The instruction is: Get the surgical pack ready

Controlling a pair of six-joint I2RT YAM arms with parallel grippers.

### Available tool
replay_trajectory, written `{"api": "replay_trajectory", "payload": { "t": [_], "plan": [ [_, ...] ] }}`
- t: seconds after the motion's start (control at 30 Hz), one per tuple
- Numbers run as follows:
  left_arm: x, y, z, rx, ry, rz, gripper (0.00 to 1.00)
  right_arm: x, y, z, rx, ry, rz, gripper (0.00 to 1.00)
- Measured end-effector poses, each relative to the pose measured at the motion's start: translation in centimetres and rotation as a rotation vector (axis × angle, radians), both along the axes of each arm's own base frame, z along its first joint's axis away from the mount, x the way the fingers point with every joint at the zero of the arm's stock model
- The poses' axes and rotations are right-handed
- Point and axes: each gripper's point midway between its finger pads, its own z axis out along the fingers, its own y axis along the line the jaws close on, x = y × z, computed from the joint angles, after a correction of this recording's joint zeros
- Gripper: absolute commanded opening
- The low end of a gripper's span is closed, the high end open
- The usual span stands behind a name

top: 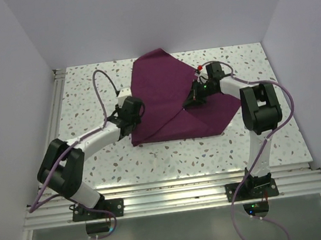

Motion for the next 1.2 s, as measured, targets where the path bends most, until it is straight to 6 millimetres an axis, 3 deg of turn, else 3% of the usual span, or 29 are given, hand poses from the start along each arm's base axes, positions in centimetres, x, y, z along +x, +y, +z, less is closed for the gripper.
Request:
{"api": "replay_trajectory", "payload": {
  "t": [0.1,0.7,0.9,1.07,1.2],
  "plan": [
    [0.4,0.8,-0.1,-0.001,0.014,0.018,0.43,0.0,0.0,0.0,0.001,-0.001,0.001,0.00],
    [0.6,0.9,-0.4,0.012,0.042,0.000,0.44,-0.9,1.7,-0.1,-0.005,-0.023,0.067,0.00],
    [0.9,1.6,-1.3,0.029,0.066,0.012,0.42,-0.9,1.8,-0.2,-0.005,-0.022,0.068,0.00],
    [1.0,2.1,-2.9,0.048,0.101,0.017,0.27,-0.9,1.8,-0.2,-0.003,-0.022,0.070,0.00],
    [1.3,1.8,-3.4,0.044,0.105,0.007,0.05,-1.0,1.9,-0.2,0.000,-0.021,0.072,0.00]
  ]
}}
